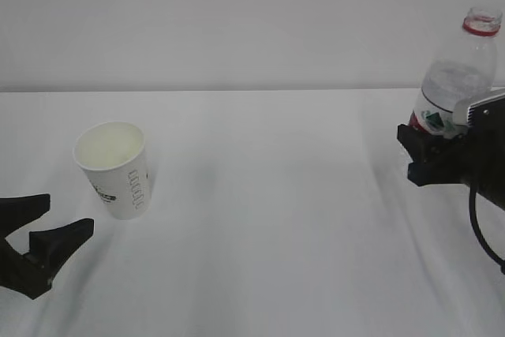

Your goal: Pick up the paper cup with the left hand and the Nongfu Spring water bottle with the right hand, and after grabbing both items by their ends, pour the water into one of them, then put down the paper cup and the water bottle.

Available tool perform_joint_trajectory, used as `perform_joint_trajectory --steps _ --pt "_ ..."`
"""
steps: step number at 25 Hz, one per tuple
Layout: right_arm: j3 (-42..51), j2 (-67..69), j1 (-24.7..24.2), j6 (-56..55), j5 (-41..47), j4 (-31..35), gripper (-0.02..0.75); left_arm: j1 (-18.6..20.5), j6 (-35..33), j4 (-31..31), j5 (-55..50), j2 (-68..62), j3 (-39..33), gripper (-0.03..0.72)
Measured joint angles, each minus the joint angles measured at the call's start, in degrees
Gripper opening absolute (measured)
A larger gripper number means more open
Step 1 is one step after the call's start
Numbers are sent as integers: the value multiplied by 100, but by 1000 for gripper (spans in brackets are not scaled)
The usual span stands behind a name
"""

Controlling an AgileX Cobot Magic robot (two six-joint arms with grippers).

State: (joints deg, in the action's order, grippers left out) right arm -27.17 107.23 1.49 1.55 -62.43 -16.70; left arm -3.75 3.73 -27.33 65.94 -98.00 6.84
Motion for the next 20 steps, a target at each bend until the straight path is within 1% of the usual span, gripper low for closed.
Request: perform_joint_trajectory --steps 5,20 --pt "105 -440 0 -46 23 -65 454 0 -133 0 0 0 0 587" --pt "1179 -1329 0 -243 58 -79 452 0 -181 11 0 0 0 589"
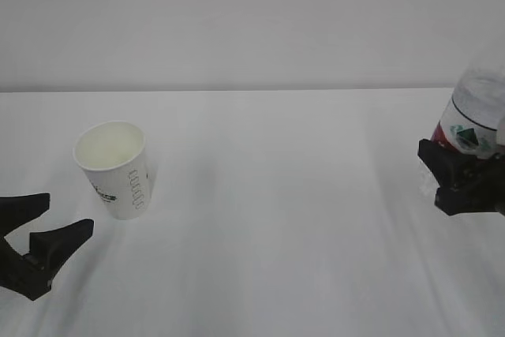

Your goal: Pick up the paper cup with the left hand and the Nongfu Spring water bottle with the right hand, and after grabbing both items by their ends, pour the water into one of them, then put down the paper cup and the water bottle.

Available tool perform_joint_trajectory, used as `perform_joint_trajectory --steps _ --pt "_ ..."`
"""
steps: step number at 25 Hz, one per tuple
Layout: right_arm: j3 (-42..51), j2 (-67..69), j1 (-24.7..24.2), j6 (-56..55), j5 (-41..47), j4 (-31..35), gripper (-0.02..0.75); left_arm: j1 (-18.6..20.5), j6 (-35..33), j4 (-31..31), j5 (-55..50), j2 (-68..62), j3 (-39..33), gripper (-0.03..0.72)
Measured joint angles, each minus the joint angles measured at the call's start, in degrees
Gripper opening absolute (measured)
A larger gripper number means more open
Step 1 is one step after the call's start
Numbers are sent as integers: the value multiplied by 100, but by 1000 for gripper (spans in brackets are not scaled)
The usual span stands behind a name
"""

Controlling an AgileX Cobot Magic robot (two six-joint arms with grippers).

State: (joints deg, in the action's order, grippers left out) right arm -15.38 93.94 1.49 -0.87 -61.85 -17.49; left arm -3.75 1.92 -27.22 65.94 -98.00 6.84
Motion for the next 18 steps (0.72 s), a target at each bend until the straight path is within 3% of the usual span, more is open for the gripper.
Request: perform_joint_trajectory --steps 6,12,18 --pt "260 -132 0 -33 0 0 452 0 0 0 0 0 0 594" --pt "260 -132 0 -54 0 -13 452 0 0 38 0 -11 0 681" --pt "260 -132 0 -130 0 -108 452 0 -56 167 0 -147 111 693"
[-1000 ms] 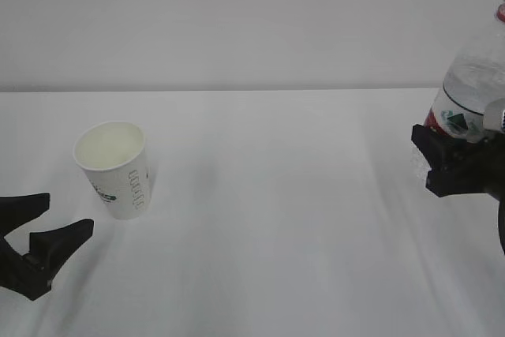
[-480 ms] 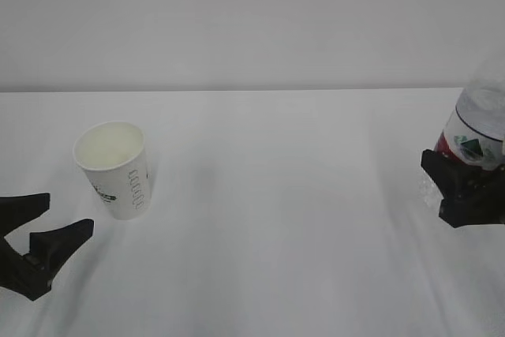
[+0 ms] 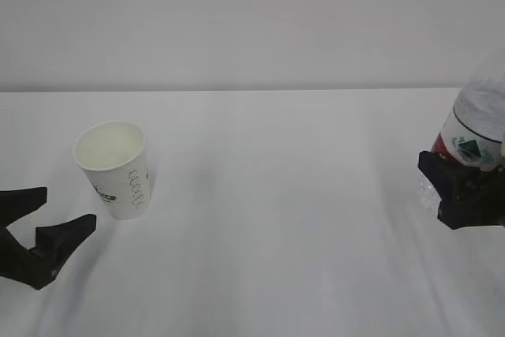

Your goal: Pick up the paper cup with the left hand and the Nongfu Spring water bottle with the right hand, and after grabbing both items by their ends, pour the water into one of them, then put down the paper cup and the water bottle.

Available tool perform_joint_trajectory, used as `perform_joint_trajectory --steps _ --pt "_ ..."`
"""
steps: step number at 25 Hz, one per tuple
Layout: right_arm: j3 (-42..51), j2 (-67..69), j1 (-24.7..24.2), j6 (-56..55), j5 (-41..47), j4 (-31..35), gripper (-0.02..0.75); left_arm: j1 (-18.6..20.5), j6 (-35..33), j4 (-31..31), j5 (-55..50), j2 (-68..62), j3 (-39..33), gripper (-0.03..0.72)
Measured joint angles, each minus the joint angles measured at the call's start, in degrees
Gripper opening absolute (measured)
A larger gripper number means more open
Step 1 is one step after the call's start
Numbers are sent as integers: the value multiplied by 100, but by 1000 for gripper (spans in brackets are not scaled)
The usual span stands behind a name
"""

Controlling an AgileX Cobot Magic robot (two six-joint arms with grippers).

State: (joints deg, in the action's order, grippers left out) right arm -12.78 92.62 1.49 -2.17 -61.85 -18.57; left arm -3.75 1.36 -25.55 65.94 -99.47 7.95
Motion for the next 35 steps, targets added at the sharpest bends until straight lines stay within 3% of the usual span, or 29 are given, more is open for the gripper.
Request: perform_joint_trajectory --steps 26,35 --pt "0 0 0 -12 0 -36 452 0 21 -84 12 -1139 1145 692" --pt "0 0 0 -12 0 -36 452 0 33 -250 12 -1362 1219 692"
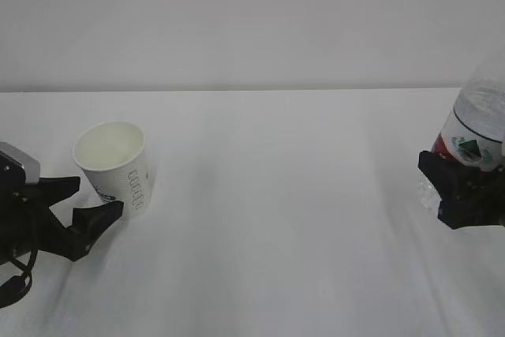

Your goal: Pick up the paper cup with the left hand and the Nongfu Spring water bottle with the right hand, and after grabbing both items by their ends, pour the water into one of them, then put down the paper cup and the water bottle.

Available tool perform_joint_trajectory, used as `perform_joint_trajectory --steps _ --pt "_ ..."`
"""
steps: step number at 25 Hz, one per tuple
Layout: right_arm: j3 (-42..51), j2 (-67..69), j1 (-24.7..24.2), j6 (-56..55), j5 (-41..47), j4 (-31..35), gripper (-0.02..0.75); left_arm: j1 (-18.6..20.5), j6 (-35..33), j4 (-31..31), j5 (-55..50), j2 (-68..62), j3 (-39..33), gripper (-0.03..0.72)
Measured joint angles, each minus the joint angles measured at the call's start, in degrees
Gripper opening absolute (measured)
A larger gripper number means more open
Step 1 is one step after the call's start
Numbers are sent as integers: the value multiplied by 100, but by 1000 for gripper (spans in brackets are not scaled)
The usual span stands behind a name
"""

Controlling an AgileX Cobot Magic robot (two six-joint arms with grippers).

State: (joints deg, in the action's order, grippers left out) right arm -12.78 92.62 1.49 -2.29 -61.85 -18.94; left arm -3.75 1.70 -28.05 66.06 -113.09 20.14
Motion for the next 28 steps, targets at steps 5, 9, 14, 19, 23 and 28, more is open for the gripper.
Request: perform_joint_trajectory --steps 5,9,14,19,23,28 --pt "0 0 0 0 4 0 452 0 0 -110 0 -67 145 692" --pt "0 0 0 0 4 0 452 0 0 -236 0 -224 250 692" --pt "0 0 0 0 4 0 452 0 10 -272 0 -352 351 692" --pt "0 0 0 -6 4 0 452 0 10 -322 0 -507 448 690" --pt "0 0 0 -6 4 0 452 0 59 -442 0 -510 591 690" --pt "0 0 0 -6 4 0 452 0 166 -484 0 -519 756 689"
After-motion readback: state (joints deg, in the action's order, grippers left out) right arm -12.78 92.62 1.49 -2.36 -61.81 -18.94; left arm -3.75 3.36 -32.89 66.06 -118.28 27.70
